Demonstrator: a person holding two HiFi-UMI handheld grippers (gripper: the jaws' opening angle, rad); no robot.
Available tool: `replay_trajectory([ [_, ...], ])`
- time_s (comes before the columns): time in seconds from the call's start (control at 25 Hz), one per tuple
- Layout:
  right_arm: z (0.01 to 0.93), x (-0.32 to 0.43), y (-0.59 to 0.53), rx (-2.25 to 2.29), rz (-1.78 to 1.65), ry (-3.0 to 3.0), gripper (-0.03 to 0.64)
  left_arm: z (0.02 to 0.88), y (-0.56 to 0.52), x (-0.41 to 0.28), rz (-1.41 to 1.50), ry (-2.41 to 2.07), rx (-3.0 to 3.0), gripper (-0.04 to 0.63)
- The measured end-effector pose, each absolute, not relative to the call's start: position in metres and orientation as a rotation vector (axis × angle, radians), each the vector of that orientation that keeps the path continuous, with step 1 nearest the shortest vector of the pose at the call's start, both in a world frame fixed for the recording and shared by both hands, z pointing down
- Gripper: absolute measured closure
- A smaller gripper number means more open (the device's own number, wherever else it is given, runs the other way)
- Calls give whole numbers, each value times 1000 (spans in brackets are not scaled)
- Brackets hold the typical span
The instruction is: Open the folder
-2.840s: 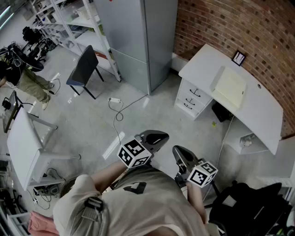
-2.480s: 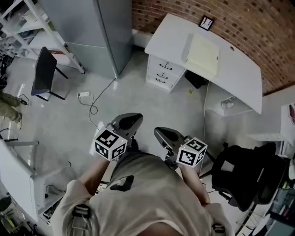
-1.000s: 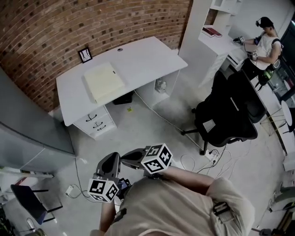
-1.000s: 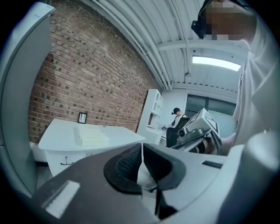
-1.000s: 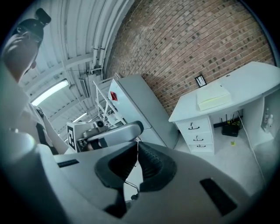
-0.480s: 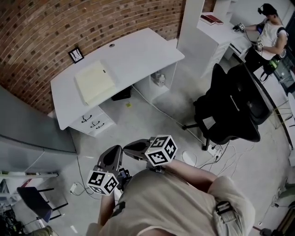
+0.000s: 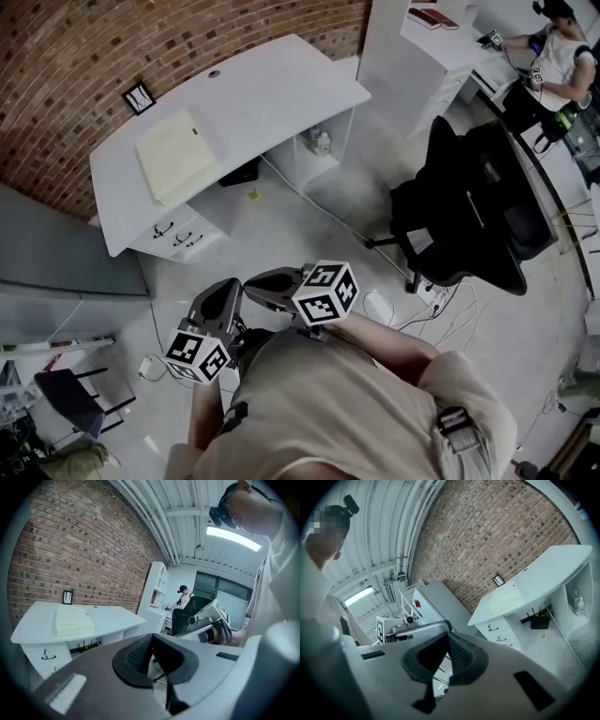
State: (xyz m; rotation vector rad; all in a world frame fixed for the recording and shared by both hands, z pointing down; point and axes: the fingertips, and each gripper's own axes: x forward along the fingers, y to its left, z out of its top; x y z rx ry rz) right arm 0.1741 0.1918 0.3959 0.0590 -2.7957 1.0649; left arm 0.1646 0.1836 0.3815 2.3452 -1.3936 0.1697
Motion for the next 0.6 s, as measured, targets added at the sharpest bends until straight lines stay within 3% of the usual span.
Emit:
replay_trajectory([
  [0.36,390,187,177,-55,1094,-2842,614,382,164,173,47,-1219,2317,591],
  [0.6,394,164,151,63,1087,-2817,613,379,144,62,-168,-1384,2134,591],
])
